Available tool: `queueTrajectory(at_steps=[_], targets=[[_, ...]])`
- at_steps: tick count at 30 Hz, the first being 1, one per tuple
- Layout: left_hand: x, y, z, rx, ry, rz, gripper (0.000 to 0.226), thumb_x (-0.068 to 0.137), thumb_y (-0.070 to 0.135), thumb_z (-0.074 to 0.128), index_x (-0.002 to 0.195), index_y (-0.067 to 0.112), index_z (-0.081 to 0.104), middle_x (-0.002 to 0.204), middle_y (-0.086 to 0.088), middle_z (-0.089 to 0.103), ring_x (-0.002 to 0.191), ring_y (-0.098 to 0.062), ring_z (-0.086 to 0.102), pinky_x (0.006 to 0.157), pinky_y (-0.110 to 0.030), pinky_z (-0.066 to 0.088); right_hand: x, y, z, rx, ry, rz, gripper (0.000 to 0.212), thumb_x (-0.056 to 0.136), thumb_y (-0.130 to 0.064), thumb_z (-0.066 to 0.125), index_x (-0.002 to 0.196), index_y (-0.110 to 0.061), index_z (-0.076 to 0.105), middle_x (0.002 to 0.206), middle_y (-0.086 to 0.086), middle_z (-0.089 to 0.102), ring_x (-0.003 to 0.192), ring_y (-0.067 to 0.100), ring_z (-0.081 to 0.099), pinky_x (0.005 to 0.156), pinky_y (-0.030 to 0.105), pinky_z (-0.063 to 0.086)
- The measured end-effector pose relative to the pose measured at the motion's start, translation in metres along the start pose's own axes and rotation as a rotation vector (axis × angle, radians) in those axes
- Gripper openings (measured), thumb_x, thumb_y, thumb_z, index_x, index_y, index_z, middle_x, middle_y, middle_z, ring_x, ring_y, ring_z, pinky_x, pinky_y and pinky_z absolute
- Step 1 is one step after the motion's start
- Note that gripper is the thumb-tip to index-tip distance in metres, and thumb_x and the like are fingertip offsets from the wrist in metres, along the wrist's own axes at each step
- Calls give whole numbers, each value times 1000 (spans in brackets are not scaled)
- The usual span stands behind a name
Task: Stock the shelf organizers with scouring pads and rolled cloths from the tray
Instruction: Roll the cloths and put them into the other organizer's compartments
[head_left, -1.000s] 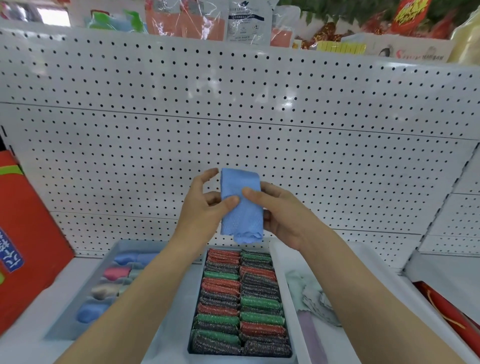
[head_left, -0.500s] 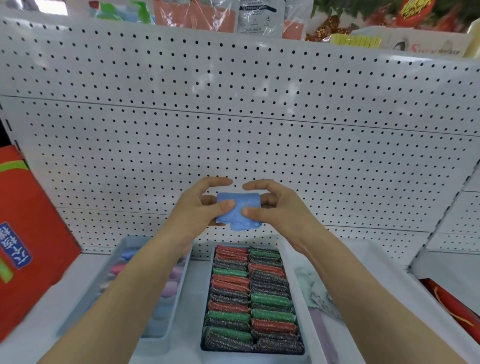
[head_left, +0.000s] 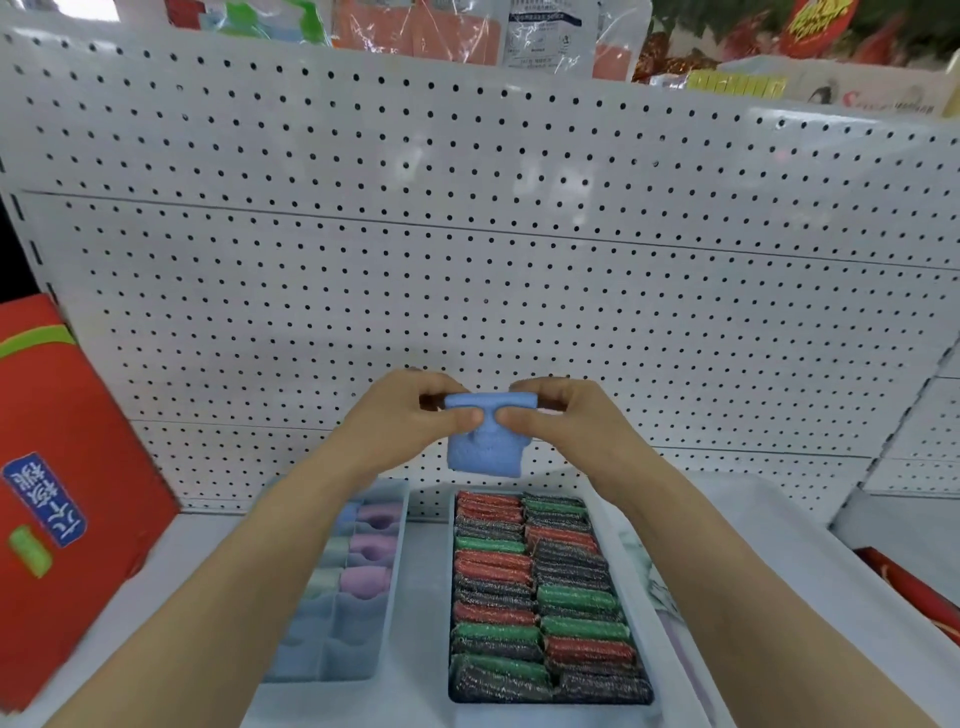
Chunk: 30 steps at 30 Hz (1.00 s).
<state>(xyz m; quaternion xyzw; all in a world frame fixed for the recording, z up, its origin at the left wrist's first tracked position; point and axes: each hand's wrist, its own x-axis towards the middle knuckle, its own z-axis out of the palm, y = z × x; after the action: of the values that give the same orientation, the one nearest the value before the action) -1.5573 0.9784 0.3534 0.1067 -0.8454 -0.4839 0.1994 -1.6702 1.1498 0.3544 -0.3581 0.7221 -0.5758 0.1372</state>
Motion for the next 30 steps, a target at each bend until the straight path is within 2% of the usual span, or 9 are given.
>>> queueTrajectory(at_steps=[4,10,14,19,22,24,26,28,30], targets=[[-2,-5,1,-231,-87,-72,17,88,19,73,101,9,67,95,-3,72,86,-14,67,78,-29,55,-5,4,9,234,-72,91,14,93,-15,65,103,-5,66,99,11,70,87,19,70,81,34,60],[-5,-9,23,-322,-15,-57,19,92,16,67,107,6,61,102,-19,66,77,-18,66,59,-31,55,-9,13,7,330,-92,132,24,88,-16,71,110,-11,63,94,8,70,83,26,70,72,41,61],[-3,-5,36,-521,48,-65,11,94,10,64,102,15,59,90,-9,65,62,-14,62,47,-23,47,-2,15,1,474,-116,72,26,89,-6,68,114,-9,66,104,11,72,92,26,70,75,36,60],[4,0,44,-728,116,-42,16,96,0,54,96,13,63,89,-7,65,73,-18,62,61,-25,54,10,14,-12,676,-236,59,24,92,4,54,108,-7,69,107,12,70,92,23,67,77,33,56],[1,4,42,-868,128,-54,9,90,11,61,97,7,65,93,-7,68,82,-20,65,71,-27,57,17,16,-15,706,-311,96,21,85,-16,66,104,-9,72,103,6,66,83,19,57,70,29,44],[-3,5,43,-799,169,-55,22,86,25,69,96,6,69,94,-4,70,85,-19,66,75,-28,57,20,19,-11,670,-290,97,17,87,-24,70,96,-10,73,100,5,66,86,22,53,73,31,41],[-5,2,43,-535,275,-23,15,86,26,71,92,12,73,93,-4,72,85,-17,65,77,-28,54,23,23,-5,636,-259,78,11,93,-15,62,90,-11,71,97,6,67,87,22,54,73,29,44],[-6,-4,41,-349,346,14,6,86,18,74,86,24,76,97,-8,71,79,-14,62,73,-28,49,24,24,2,622,-249,76,12,95,-3,56,100,-8,66,100,9,66,87,23,59,73,28,50],[-8,-11,35,-276,371,33,18,85,11,75,83,29,77,103,-11,69,76,-10,63,70,-23,49,26,25,11,608,-230,104,23,93,2,57,115,-2,62,107,16,66,88,23,64,73,27,54]])
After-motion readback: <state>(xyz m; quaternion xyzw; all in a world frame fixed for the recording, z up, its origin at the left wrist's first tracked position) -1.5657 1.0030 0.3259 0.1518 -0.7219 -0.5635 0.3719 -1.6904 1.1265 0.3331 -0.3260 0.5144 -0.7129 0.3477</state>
